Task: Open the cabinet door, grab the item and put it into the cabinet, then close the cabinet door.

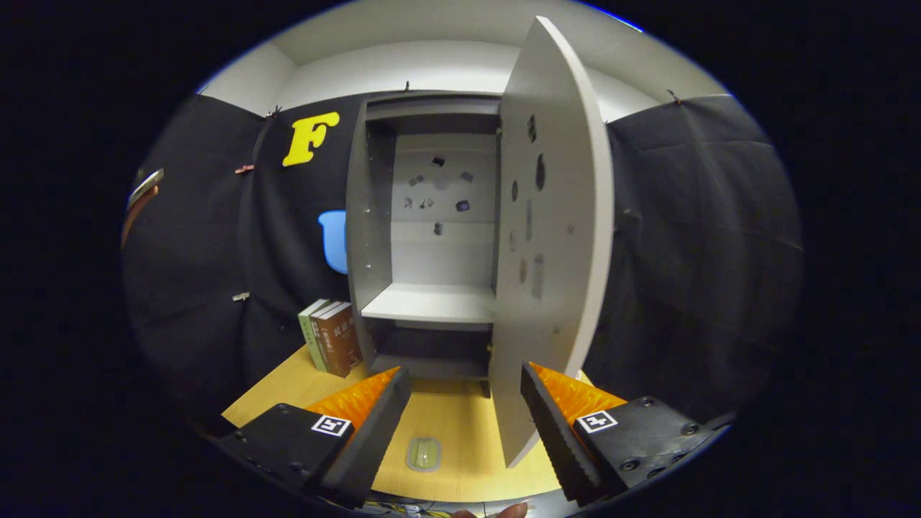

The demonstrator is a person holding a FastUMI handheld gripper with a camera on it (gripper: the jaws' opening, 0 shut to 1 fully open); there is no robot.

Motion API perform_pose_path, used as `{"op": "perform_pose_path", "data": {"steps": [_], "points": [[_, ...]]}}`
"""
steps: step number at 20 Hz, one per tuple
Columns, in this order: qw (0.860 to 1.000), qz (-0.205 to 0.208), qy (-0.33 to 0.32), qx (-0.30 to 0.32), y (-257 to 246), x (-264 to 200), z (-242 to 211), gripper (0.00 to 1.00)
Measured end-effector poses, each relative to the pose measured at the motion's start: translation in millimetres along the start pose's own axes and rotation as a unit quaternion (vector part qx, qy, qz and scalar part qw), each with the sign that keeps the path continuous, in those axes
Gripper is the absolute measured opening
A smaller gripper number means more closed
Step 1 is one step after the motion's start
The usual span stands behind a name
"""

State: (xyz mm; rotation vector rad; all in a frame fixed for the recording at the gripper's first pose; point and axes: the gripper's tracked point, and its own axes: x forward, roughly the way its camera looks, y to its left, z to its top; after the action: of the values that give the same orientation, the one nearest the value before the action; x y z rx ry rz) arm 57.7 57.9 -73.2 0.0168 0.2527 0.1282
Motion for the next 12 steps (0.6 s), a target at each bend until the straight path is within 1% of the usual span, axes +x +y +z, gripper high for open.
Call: {"op": "perform_pose_path", "data": {"steps": [3, 5, 9, 12], "points": [[0.998, 0.033, 0.056, 0.008, 18, -6, -30, 0.98], [0.995, 0.047, 0.09, 0.012, 27, -7, -52, 0.98], [0.984, 0.059, 0.166, 0.0, 36, 1, -110, 0.98], [0.974, 0.056, 0.218, -0.007, 36, 7, -151, 0.98]]}}
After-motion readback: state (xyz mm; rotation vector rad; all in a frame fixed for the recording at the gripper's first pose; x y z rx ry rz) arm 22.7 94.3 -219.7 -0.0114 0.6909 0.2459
